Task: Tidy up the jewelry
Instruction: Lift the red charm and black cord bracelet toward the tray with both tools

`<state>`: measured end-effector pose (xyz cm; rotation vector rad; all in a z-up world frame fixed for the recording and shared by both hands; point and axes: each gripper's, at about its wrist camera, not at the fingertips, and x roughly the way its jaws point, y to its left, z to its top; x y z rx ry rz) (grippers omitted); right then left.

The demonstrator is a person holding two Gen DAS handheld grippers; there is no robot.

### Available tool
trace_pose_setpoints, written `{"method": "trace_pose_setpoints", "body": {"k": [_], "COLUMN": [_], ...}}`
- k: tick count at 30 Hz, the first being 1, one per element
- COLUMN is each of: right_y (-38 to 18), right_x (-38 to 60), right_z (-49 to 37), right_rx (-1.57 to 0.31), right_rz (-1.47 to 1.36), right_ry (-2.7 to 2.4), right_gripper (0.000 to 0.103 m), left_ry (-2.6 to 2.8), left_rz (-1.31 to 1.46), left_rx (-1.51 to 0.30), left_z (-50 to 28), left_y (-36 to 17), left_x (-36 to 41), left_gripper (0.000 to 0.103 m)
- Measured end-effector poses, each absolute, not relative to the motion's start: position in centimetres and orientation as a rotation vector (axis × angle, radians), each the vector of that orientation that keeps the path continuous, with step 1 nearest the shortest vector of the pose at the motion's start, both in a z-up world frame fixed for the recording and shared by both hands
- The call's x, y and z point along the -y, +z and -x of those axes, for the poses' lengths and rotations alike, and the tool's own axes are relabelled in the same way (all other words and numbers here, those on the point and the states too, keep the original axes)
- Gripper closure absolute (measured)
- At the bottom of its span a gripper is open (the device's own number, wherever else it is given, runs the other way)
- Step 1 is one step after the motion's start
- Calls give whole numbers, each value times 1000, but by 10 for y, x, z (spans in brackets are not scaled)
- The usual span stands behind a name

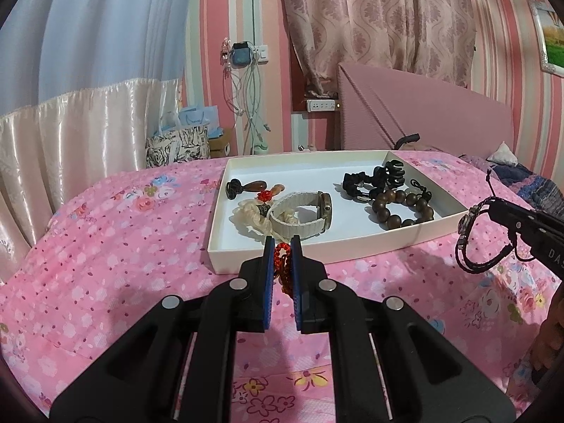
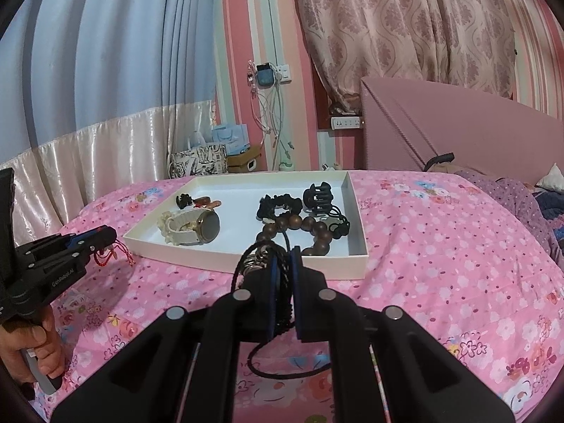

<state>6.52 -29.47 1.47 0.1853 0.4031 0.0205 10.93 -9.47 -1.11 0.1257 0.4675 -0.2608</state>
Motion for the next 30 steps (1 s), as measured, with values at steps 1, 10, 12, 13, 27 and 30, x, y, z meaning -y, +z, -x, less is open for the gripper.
{"method": "trace_pose_setpoints", "body": {"k": [1, 10, 12, 13, 27, 30], "right_y": [14, 15, 15, 15, 16, 17], "right_x": [295, 295, 295, 295, 297, 297], "right_z": [-65, -66, -65, -65, -62, -63], "right_rx": [-406, -422, -423, -421, -421, -420], "right_rz": [-185, -186, -191, -191, -199, -200], "right_ry": [21, 25, 28, 28, 33, 34], "right_gripper": [96, 96, 96, 96, 96, 96], "left_ry": [-259, -262, -261, -261, -256, -257], "left_rz": [-132, -142, -141, -141, -151, -150], "left_rx": [-468, -471, -469, -469, -466, -472], "left_z": [-109, -111, -111, -110, -110, -111], "left_y": [-11, -11, -11, -11, -11, -11], "left_x": [96, 97, 97, 98, 98, 98], "left_gripper": [96, 96, 96, 96, 96, 96]}}
